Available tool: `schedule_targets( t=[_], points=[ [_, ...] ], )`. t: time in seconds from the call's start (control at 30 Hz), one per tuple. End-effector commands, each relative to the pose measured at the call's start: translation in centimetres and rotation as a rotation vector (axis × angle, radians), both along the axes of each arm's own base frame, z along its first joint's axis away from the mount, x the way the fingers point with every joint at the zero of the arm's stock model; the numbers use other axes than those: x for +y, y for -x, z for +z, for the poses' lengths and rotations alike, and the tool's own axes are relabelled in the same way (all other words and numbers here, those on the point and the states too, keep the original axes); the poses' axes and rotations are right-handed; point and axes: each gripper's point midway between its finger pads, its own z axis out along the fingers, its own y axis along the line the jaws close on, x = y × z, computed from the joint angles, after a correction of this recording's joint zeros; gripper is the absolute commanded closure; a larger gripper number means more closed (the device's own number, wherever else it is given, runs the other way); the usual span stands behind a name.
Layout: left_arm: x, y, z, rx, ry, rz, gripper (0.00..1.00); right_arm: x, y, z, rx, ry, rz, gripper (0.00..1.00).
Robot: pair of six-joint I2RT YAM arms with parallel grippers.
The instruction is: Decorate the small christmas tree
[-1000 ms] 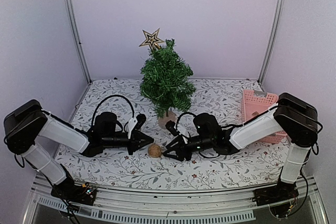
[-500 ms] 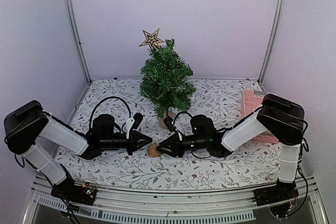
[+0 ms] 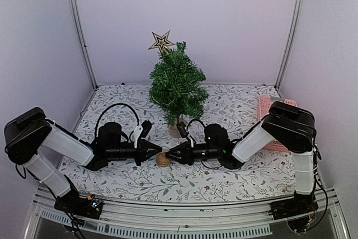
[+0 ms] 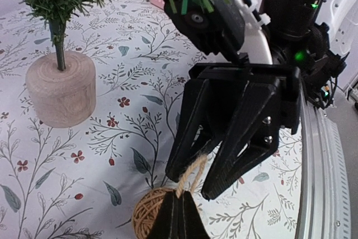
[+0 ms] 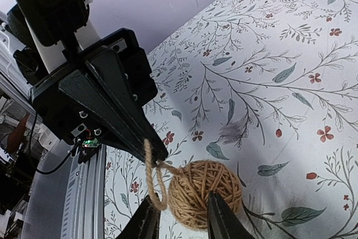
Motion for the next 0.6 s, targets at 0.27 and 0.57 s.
schedule_targets(
  t=[0.27,0.57],
  points=[
    [0.2,-0.3,-0.1,-0.007,0.003,0.005,1.0,0.9,-0.7,1.4,0.038,-0.11,0.028,0.72],
    [0.1,-0.4,0.0,-0.009,0.004,0.002,1.0,1.7,-1.0,1.8,0.036,-0.129,0.037,0.88]
  ],
)
